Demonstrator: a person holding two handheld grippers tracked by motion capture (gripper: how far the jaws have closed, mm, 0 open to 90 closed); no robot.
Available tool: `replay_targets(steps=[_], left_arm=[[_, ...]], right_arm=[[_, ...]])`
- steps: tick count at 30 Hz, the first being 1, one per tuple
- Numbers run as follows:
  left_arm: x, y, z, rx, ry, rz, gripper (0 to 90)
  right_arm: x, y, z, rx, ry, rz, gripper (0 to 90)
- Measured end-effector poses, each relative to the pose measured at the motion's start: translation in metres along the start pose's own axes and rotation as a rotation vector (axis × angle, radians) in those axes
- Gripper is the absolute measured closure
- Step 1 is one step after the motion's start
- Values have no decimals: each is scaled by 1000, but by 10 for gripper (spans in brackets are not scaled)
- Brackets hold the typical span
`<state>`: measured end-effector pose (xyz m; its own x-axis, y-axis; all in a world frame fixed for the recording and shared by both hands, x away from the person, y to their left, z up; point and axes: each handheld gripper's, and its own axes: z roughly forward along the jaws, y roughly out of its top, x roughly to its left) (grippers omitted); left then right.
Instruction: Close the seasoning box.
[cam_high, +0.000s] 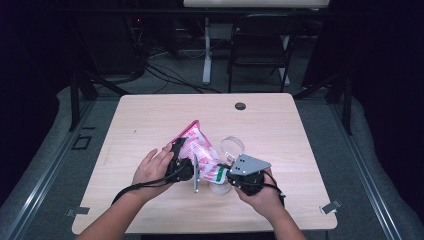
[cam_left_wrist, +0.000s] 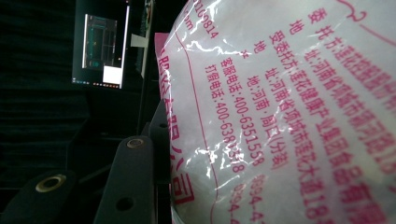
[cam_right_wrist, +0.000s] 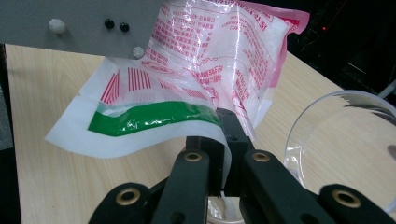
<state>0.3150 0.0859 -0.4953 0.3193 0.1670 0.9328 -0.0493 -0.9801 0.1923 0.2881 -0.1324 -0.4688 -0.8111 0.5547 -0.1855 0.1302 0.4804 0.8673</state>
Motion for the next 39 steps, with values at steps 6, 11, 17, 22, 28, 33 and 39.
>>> replay_targets(steps=[6, 11, 17, 22, 28, 33, 39], left_arm=[[2, 1, 0, -6, 21, 19, 591], [1, 1, -1, -7, 18, 31, 592], [1, 0, -1, -10, 32, 47, 594], [1, 2, -2, -3, 37, 57, 595], [2, 3, -2, -6, 42, 67, 596], [3, 3, -1, -13, 45, 68, 598], [5, 3, -3, -2, 49, 72, 600]], right_arm=[[0, 0, 0, -4, -10, 1, 900], [0, 0, 0, -1, -13, 2, 900], [-1, -2, 2, 7, -7, 5, 900], [-2, -3, 2, 8, -1, 11, 900], [-3, -5, 4, 17, 9, 17, 900], [-4, -6, 4, 19, 11, 18, 900], [-4, -7, 6, 30, 8, 18, 900]])
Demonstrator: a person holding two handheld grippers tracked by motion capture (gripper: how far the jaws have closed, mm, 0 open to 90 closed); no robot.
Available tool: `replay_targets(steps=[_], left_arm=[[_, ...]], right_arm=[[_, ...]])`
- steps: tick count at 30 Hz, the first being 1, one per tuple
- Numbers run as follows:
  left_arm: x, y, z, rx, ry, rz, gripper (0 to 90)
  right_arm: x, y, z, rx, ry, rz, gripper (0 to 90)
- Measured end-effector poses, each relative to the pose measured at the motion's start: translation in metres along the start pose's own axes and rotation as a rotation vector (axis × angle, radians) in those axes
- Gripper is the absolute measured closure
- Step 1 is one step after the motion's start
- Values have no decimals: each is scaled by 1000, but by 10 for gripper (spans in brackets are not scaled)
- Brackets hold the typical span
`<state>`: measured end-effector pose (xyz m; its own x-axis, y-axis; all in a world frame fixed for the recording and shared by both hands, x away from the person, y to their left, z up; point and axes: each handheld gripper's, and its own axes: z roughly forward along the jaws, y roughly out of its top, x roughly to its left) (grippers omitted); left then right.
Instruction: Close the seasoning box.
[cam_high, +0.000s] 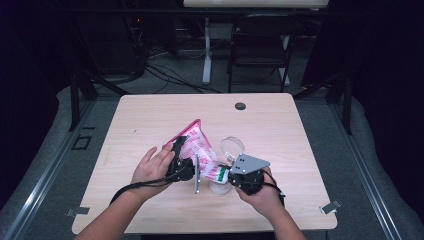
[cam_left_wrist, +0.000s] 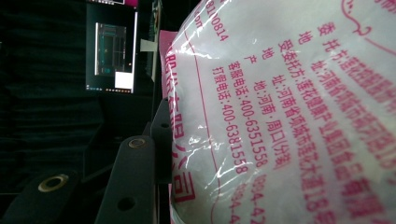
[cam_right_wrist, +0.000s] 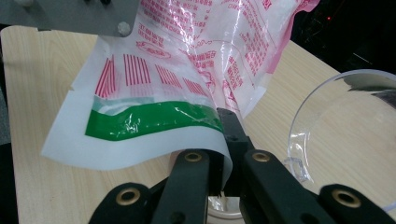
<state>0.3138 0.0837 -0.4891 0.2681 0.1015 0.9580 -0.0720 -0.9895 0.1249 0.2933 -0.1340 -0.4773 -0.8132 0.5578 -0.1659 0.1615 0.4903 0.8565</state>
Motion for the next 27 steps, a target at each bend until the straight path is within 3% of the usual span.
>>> replay_targets(steps=[27], left_arm=[[9, 3, -3, -16, 29, 21, 605]], right_arm=[[-1, -3, 3, 14, 3, 4, 900]])
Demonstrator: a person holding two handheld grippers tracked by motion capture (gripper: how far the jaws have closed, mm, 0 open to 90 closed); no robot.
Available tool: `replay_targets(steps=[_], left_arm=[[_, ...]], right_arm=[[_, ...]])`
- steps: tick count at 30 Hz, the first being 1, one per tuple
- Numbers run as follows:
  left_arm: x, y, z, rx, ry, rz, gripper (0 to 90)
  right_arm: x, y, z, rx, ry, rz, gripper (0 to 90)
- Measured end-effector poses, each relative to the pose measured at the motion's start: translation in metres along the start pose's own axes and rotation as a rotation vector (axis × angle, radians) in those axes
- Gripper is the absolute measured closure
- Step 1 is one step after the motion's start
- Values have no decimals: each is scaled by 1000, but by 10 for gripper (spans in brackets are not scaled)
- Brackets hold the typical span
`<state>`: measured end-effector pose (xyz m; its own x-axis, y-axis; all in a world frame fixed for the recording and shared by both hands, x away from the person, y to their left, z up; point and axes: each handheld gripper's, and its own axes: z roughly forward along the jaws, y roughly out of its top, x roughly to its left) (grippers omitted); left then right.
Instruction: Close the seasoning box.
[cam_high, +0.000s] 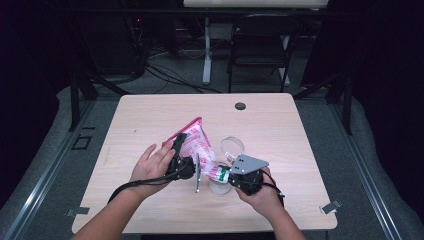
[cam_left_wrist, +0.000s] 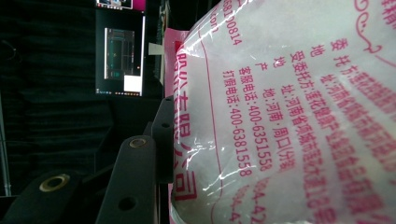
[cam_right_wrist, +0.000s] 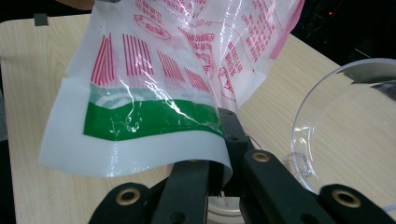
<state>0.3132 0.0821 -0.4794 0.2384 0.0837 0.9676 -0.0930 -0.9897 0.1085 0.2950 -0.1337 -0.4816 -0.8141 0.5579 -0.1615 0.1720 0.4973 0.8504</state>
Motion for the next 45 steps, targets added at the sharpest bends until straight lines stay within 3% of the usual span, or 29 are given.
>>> replay_targets(steps=[45], left_arm=[[-3, -1, 3, 4, -6, -2, 613]], right_arm=[[2, -5, 7, 30, 4, -7, 900]])
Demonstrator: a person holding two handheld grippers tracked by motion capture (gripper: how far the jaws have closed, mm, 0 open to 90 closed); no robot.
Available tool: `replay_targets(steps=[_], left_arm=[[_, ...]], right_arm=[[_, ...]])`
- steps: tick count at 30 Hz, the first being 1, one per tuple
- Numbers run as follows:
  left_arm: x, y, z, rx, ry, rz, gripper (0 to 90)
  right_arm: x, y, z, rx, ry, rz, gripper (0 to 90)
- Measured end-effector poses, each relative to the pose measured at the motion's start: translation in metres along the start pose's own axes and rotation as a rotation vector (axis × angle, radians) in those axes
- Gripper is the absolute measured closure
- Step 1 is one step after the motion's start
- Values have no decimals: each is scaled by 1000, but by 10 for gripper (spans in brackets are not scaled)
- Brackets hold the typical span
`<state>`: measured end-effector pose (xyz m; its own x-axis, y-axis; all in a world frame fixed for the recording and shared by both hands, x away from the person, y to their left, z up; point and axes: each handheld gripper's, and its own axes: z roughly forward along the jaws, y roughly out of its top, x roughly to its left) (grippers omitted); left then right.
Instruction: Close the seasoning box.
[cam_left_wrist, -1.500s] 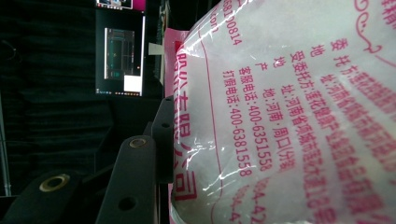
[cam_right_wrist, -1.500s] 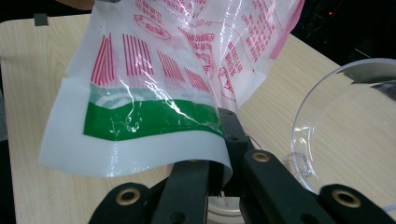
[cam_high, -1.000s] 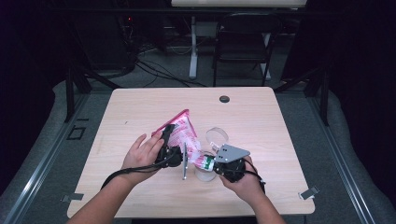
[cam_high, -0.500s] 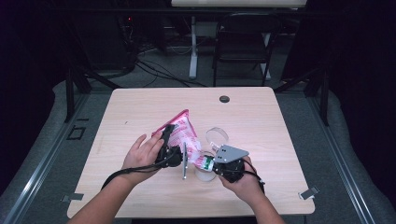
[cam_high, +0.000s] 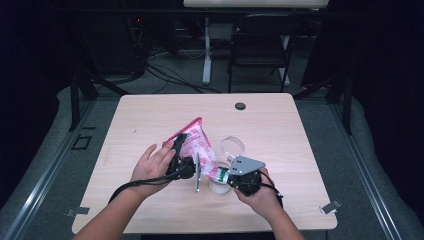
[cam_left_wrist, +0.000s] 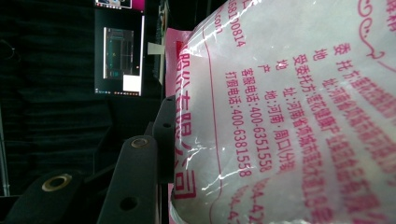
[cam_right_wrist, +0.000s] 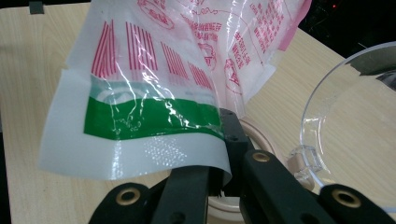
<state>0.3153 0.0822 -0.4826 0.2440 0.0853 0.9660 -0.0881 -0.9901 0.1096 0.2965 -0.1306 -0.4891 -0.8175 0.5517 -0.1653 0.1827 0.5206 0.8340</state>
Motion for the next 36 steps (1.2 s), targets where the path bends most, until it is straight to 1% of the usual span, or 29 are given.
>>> replay_targets(steps=[3, 7, 13, 17, 18, 19, 20, 23, 24, 26, 27, 28, 31, 32, 34, 36], left_arm=[[0, 0, 0, -3, 6, 4, 614], [1, 1, 0, 4, 2, 6, 614], [1, 2, 0, -6, 11, 10, 614], [0, 1, 0, -4, 2, 0, 614], [1, 2, 0, -4, 2, 0, 614], [1, 2, 0, -11, 12, 9, 614], [1, 2, 0, -10, 12, 5, 614], [3, 3, -1, -9, 18, 18, 614], [3, 3, -1, -4, 11, 14, 614], [5, 4, -1, -9, 18, 19, 614], [4, 4, -1, -6, 13, 10, 614], [5, 5, -1, -11, 23, 22, 614], [5, 6, -1, -9, 15, 17, 615], [5, 6, -1, -12, 22, 21, 614], [5, 7, -1, -14, 23, 20, 615], [4, 9, 0, -14, 16, 18, 614]], right_arm=[[0, 0, 0, -3, 0, 3, 900], [0, 0, 0, -3, -3, 3, 900], [-1, -1, 0, -2, -4, 2, 900], [-1, -1, 0, 2, -3, 1, 900], [-1, -1, 0, 3, -5, 0, 900], [-1, -1, 0, 1, -6, 2, 900], [-1, -1, 0, 1, -5, 2, 900], [-1, -1, 0, 0, -4, 3, 900], [-1, -1, -1, 0, -5, 3, 900], [-2, -1, -1, 0, -5, 5, 900], [-2, -1, 0, -1, -6, 7, 900], [-2, -1, 0, -3, -2, 9, 900], [-3, -2, -1, -3, -7, 9, 900], [-3, -2, -1, -3, -8, 12, 900], [-4, -2, -2, -2, -10, 12, 900], [-5, -3, -2, -2, -14, 15, 900]])
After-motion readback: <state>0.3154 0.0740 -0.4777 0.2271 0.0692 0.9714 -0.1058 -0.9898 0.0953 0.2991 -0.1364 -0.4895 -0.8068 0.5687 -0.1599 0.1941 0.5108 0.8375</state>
